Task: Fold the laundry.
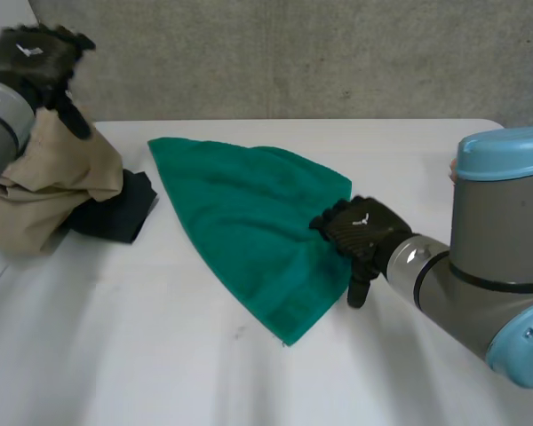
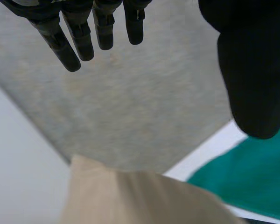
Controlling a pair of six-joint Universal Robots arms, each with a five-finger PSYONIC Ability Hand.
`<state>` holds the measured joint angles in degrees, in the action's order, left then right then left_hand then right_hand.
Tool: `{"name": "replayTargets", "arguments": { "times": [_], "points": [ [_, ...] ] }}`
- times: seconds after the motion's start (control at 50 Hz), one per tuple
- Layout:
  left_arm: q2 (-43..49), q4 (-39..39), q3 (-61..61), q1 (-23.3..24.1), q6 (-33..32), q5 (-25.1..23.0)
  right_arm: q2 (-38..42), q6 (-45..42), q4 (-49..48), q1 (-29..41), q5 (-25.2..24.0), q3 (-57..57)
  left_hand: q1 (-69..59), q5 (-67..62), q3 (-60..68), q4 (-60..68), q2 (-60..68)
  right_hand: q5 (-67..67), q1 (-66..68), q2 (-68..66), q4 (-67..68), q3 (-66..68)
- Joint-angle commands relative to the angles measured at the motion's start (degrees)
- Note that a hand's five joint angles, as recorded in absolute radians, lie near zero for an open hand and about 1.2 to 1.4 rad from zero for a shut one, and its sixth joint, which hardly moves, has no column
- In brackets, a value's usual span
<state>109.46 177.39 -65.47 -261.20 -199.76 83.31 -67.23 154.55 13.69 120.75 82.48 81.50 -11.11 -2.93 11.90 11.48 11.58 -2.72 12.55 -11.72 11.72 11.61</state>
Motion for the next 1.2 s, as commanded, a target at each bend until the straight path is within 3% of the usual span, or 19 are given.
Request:
{"name": "replayTargets", "arguments": {
  "times": [0.02,0.2,0.38,0.44,0.52,0.54,0.66,0.86,0.96,1.2],
  "points": [
    [-4.1,0.6,-14.1,2.5,1.5,-5.6,3.4,14.5,1.1,4.7,1.9,-1.2,1.1,2.9,-1.9,-1.5,-1.6,-0.1,0.3,-1.1,1.1,1.3],
    [-2.8,6.8,-21.5,4.5,3.0,-6.7,13.5,12.2,-9.9,6.9,5.4,-7.9,1.1,2.9,-1.9,-1.5,-1.6,-9.4,9.6,-10.4,10.4,10.5],
    [-2.7,7.6,-22.2,3.8,3.3,-6.1,24.1,5.3,-13.2,7.7,9.4,-18.0,1.1,2.9,-1.9,-1.5,-1.6,-12.7,12.9,-13.7,13.7,13.9],
    [-2.7,7.9,-22.2,3.6,3.3,-6.1,26.8,3.8,-13.2,7.5,10.1,-21.2,1.1,2.9,-1.9,-1.5,-1.6,-21.8,22.0,-22.8,22.8,22.9],
    [-2.4,8.3,-21.5,3.5,3.2,-5.9,28.0,3.6,-12.5,7.0,10.1,-24.3,1.1,2.9,-1.9,-1.5,-1.6,-59.1,59.2,-60.1,60.1,60.2],
    [-2.1,8.8,-21.3,3.5,3.1,-5.6,27.5,3.7,-11.8,6.5,9.8,-24.9,1.1,2.9,-1.9,-1.5,-1.6,-67.2,67.4,-68.2,68.2,68.3],
    [0.1,10.1,-19.1,2.8,3.1,-4.4,23.0,4.6,-7.5,4.9,7.0,-26.2,1.1,2.9,-1.9,-1.5,-1.6,-67.3,67.4,-68.3,68.3,68.4],
    [7.7,10.0,-11.6,2.7,3.0,-4.6,1.8,11.2,4.2,0.9,-5.9,-25.9,1.1,2.9,-1.9,-1.5,-1.6,-67.3,67.4,-68.3,68.3,68.4],
    [13.4,9.7,-7.1,4.0,2.8,-5.3,-6.1,13.4,5.3,-0.6,-9.0,-26.2,1.1,2.9,-1.9,-1.5,-1.6,-67.3,67.4,-68.3,68.3,68.4],
    [23.8,1.0,1.2,15.1,3.1,-7.3,-11.0,18.8,5.6,-1.8,-13.3,-30.0,1.1,2.9,-1.9,-1.5,-1.6,-67.3,67.4,-68.3,68.3,68.4]
  ]
}}
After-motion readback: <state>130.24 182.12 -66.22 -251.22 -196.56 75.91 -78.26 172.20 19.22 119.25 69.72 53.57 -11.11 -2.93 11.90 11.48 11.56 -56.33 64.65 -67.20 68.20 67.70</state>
